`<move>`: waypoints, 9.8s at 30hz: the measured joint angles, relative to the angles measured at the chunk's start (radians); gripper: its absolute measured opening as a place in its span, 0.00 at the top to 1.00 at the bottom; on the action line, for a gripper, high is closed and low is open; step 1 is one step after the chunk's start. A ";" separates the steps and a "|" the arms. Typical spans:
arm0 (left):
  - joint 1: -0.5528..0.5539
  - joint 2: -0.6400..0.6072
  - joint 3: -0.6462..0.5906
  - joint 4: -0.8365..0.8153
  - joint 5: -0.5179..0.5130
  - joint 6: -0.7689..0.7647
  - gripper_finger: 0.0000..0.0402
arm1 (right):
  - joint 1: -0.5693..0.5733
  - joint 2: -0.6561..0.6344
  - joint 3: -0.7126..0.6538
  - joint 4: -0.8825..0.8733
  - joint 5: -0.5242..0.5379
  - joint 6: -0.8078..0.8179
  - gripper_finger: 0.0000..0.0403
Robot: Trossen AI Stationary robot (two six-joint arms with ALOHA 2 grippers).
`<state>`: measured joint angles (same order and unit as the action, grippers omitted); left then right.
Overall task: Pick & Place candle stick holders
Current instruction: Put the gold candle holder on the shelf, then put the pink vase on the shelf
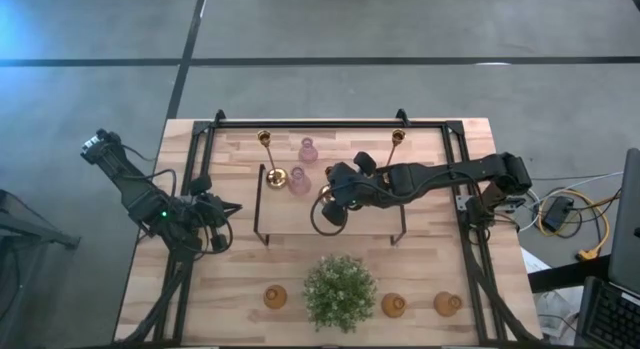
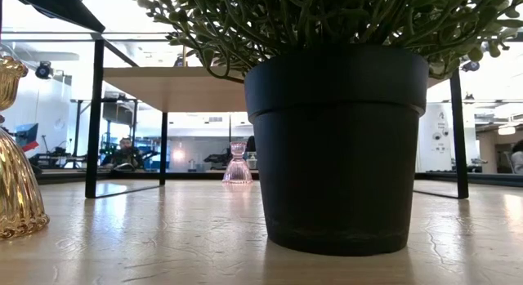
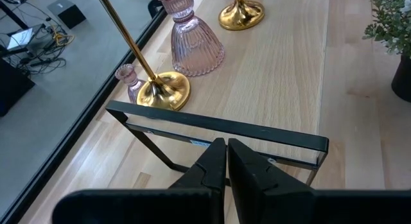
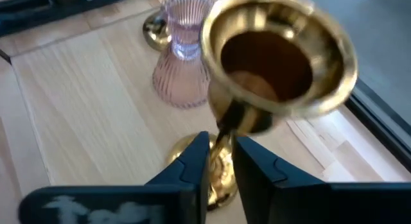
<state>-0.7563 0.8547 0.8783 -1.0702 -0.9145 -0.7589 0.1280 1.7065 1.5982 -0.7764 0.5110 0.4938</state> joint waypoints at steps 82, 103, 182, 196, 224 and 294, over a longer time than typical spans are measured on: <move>0.000 0.000 0.000 0.004 -0.068 0.184 0.95 | 0.830 -0.178 -0.005 -0.695 -0.086 0.818 0.44; 0.002 0.005 0.000 0.023 -0.029 -0.012 0.95 | 0.804 -0.130 -0.016 -0.795 0.016 0.678 0.51; 0.775 0.040 0.423 0.999 0.495 0.949 0.87 | 0.857 -0.298 -0.035 -0.789 0.248 0.629 0.69; 1.573 0.233 0.478 0.892 1.075 0.611 0.87 | 0.857 -0.298 -0.035 -0.789 0.245 0.627 0.69; 1.797 0.744 0.473 0.605 1.268 1.130 0.87 | 0.841 -0.298 -0.067 -0.792 0.248 0.665 0.69; 1.709 0.815 0.583 0.469 1.461 1.605 0.87 | 0.779 -0.441 -0.076 -0.779 0.319 0.605 0.77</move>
<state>0.9522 1.6696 1.4613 -0.6017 0.5462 0.8457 0.9066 1.2652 1.5219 -1.5552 0.8295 1.0988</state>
